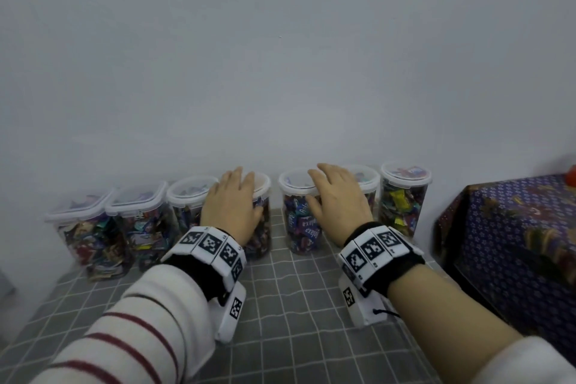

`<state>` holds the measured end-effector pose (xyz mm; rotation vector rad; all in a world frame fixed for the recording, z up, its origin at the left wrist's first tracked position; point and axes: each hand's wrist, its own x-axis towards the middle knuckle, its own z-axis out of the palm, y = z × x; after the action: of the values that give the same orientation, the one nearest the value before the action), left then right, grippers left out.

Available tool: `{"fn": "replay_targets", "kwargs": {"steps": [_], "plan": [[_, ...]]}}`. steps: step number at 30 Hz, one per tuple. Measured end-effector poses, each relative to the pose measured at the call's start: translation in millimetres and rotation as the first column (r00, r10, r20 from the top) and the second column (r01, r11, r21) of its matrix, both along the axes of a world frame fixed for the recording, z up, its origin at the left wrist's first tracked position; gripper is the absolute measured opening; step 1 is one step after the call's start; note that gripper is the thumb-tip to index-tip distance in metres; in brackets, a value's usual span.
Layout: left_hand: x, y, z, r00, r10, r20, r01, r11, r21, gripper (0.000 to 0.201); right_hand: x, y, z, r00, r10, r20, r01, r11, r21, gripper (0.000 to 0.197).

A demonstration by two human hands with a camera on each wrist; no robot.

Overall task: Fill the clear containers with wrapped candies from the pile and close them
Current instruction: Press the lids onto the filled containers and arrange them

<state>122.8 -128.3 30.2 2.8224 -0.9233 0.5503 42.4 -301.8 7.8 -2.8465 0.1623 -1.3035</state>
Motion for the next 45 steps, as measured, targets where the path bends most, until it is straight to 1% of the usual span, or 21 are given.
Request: {"fn": "replay_targets", "kwargs": {"steps": [3, 6, 10, 13, 17, 20, 22, 23, 25, 27, 31, 34, 37, 39, 41, 43, 45], "plan": [[8, 6, -2, 1.0, -0.019, -0.005, 0.019, 1.0, 0.018, 0.051, 11, 8, -3, 0.999, 0.034, -0.021, -0.035, 0.999, -0.018, 0.028], [8, 3, -5, 1.0, -0.021, 0.021, 0.021, 1.0, -0.004, 0.048, 13, 11, -4, 0.999, 0.044, -0.031, -0.044, 0.999, -0.01, 0.023], [9, -2, -9, 0.999, -0.008, 0.053, 0.009, 1.0, -0.016, 0.047, 13, 12, -2, 0.999, 0.034, -0.022, -0.034, 0.999, -0.006, 0.024], [6, -3, -12, 0.999, 0.006, 0.053, -0.004, 0.999, -0.04, 0.047, 13, 13, -2, 0.999, 0.029, -0.023, -0.03, 1.0, -0.002, 0.026], [4, -3, -13, 0.998, -0.029, 0.064, 0.034, 0.996, -0.085, 0.046, 15, 14, -3, 0.999, 0.015, -0.045, -0.014, 0.999, 0.031, 0.022], [6, 1, -13, 0.997, -0.073, 0.039, 0.077, 0.993, -0.092, 0.05, 12, 18, -1, 0.994, 0.008, -0.107, -0.003, 0.999, 0.047, 0.026], [6, 10, -13, 0.995, -0.1, 0.031, 0.102, 0.992, -0.079, 0.059, 10, 21, 2, 0.984, -0.008, -0.18, 0.022, 0.997, 0.072, 0.033], [5, 17, -13, 0.993, -0.108, 0.043, 0.111, 0.991, -0.073, 0.063, 9, 23, 3, 0.981, -0.019, -0.195, 0.036, 0.996, 0.085, 0.037], [8, 34, -12, 0.991, -0.105, 0.08, 0.111, 0.991, -0.069, 0.07, 10, 32, 5, 0.987, -0.023, -0.16, 0.038, 0.995, 0.09, 0.04], [17, 56, -8, 0.994, -0.057, 0.093, 0.062, 0.997, -0.048, 0.075, 15, 46, 8, 0.993, 0.011, -0.119, -0.002, 0.997, 0.079, 0.041], [42, 94, -3, 0.997, 0.07, 0.045, -0.072, 0.996, 0.044, 0.086, 34, 82, 15, 0.985, 0.111, -0.133, -0.099, 0.99, 0.096, 0.042], [55, 111, 1, 0.991, 0.134, 0.025, -0.136, 0.987, 0.089, 0.089, 50, 106, 14, 0.972, 0.15, -0.18, -0.141, 0.988, 0.062, 0.043], [65, 123, 2, 0.982, 0.189, 0.012, -0.189, 0.978, 0.086, 0.089, 64, 127, 14, 0.947, 0.176, -0.268, -0.169, 0.984, 0.046, 0.049], [71, 132, 0, 0.972, 0.234, -0.014, -0.232, 0.969, 0.079, 0.09, 71, 139, 11, 0.931, 0.161, -0.328, -0.167, 0.986, 0.01, 0.052], [72, 139, -4, 0.969, 0.246, -0.003, -0.245, 0.966, 0.08, 0.083, 78, 151, 11, 0.921, 0.145, -0.361, -0.167, 0.985, -0.03, 0.051], [72, 142, -8, 0.976, 0.211, 0.051, -0.214, 0.975, 0.052, 0.067, 86, 162, 11, 0.918, 0.152, -0.366, -0.184, 0.982, -0.053, 0.047], [71, 142, -7, 0.981, 0.185, 0.066, -0.186, 0.982, 0.013, 0.058, 94, 171, 12, 0.913, 0.159, -0.375, -0.195, 0.979, -0.058, 0.043]]}}
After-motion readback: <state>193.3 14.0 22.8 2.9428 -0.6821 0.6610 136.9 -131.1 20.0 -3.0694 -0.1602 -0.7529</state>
